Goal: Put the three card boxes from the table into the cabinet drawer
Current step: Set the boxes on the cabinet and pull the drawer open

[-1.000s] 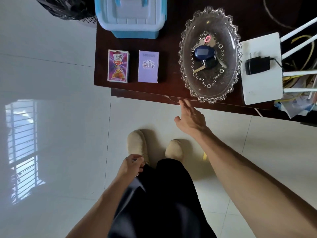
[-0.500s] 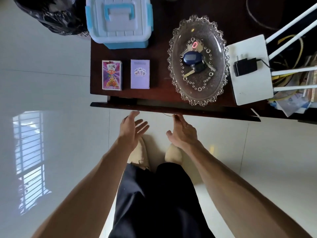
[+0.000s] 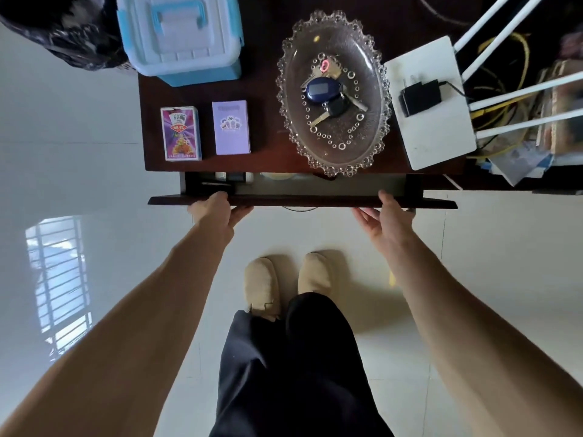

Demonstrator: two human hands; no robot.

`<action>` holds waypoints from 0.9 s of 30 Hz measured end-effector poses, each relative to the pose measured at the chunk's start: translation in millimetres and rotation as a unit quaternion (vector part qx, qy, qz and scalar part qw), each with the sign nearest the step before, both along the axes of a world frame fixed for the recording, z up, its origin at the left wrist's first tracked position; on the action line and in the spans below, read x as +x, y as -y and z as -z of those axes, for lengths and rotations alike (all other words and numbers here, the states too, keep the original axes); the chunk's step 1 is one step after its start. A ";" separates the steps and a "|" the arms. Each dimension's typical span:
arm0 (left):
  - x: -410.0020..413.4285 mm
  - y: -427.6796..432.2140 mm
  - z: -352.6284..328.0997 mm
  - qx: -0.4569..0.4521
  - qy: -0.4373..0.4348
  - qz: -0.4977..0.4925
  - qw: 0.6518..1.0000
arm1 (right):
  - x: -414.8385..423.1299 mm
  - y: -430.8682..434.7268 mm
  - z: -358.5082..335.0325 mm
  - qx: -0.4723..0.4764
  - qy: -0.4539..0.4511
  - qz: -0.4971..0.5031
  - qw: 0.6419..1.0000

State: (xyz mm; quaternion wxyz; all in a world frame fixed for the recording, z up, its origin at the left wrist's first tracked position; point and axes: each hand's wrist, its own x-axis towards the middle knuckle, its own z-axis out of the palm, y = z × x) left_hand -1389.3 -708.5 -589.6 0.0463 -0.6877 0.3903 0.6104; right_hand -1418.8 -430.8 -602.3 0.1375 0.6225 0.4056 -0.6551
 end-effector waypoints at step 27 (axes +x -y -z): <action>77.8 -5.8 7.0 -0.023 0.116 0.049 0.992 | 79.9 -15.3 -0.5 -0.012 0.068 0.026 0.997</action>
